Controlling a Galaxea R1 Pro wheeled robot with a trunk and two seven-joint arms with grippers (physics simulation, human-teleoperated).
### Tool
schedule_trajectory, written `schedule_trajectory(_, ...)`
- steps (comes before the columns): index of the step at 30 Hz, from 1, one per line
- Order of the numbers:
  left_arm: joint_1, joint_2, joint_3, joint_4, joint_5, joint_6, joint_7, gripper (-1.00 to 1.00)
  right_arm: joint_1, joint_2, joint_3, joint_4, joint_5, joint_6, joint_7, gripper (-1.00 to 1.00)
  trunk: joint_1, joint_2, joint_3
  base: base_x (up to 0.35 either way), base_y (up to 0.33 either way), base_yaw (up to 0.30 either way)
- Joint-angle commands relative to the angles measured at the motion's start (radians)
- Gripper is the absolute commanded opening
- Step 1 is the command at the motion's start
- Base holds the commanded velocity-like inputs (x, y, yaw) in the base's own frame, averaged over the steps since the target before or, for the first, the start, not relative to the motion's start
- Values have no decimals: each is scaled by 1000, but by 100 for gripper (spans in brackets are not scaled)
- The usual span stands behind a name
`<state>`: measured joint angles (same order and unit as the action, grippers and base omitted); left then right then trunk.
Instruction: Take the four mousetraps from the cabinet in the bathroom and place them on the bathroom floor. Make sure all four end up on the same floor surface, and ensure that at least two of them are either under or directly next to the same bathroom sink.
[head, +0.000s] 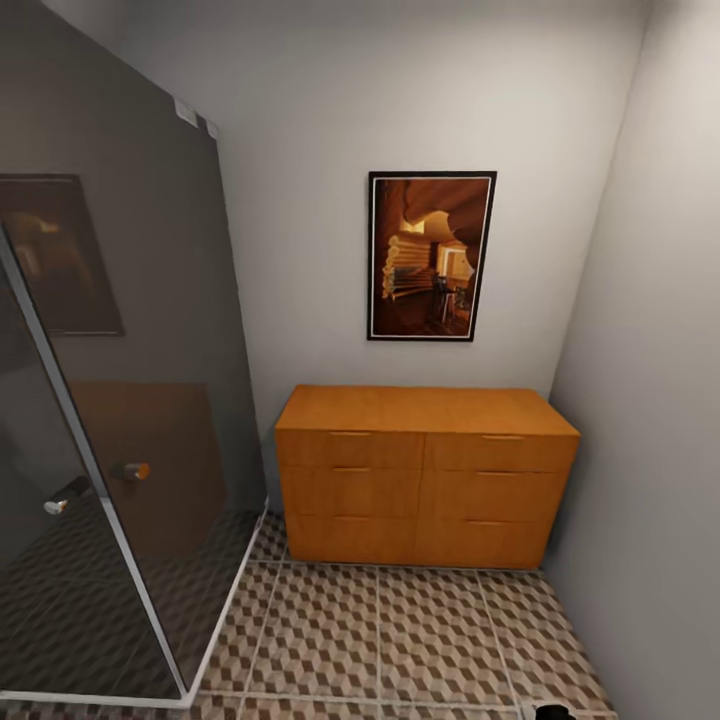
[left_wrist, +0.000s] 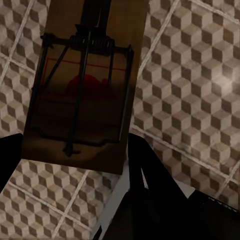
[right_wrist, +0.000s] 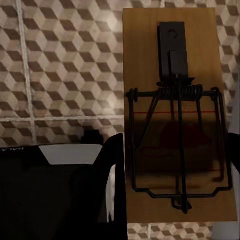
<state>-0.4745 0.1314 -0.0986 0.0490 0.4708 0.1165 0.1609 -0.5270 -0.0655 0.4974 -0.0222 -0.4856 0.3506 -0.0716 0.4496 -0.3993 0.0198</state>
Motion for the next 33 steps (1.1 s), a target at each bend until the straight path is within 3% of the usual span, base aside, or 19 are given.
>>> schedule_trajectory(1, 3, 1, -9, 1, 4, 2, -1, -100, 2, -1, 9, -2, -12, 6, -4, -100, 0, -1, 0, 0, 0, 271)
schedule_trajectory(5, 32, 3, -8, 0, 5, -11, -13, -100, 12, -2, 30, -2, -11, 7, -1, -100, 0, -1, 0, 0, 0, 283)
schedule_trajectory(10, 72, 2, -5, -2, 8, -60, -18, -100, 22, -2, 110, -3, -7, 7, 2, -100, 0, -1, -1, 0, 0, 292)
schedule_trajectory(14, 82, -2, 3, -3, 32, -77, -19, -100, 23, -2, 130, -3, -7, 7, 4, -100, 0, -1, -3, 0, 0, 293)
schedule_trajectory(18, 85, -6, 5, -3, 82, -82, -19, -100, 24, -2, 135, -3, -7, 7, 5, -100, 0, -1, -6, 0, 0, 293)
schedule_trajectory(22, 89, -8, 6, -3, 168, -84, -21, -100, 24, -2, 137, -3, -8, 6, 5, -100, 0, -1, -7, -16, 0, 293)
schedule_trajectory(24, 90, -8, 6, -3, 192, -84, -21, -100, 24, -2, 137, -3, -8, 5, 6, -100, 0, -1, -8, -56, 0, 293)
schedule_trajectory(30, 91, -11, 5, -4, 232, -84, -23, -100, 24, -2, 138, -4, -8, 5, 14, -100, 0, -1, -9, -113, 48, 293)
schedule_trajectory(33, 91, -28, 5, -3, 239, -93, -24, -100, 24, -1, 140, -4, -6, 6, 23, -100, 0, -1, -8, -202, 161, 287)
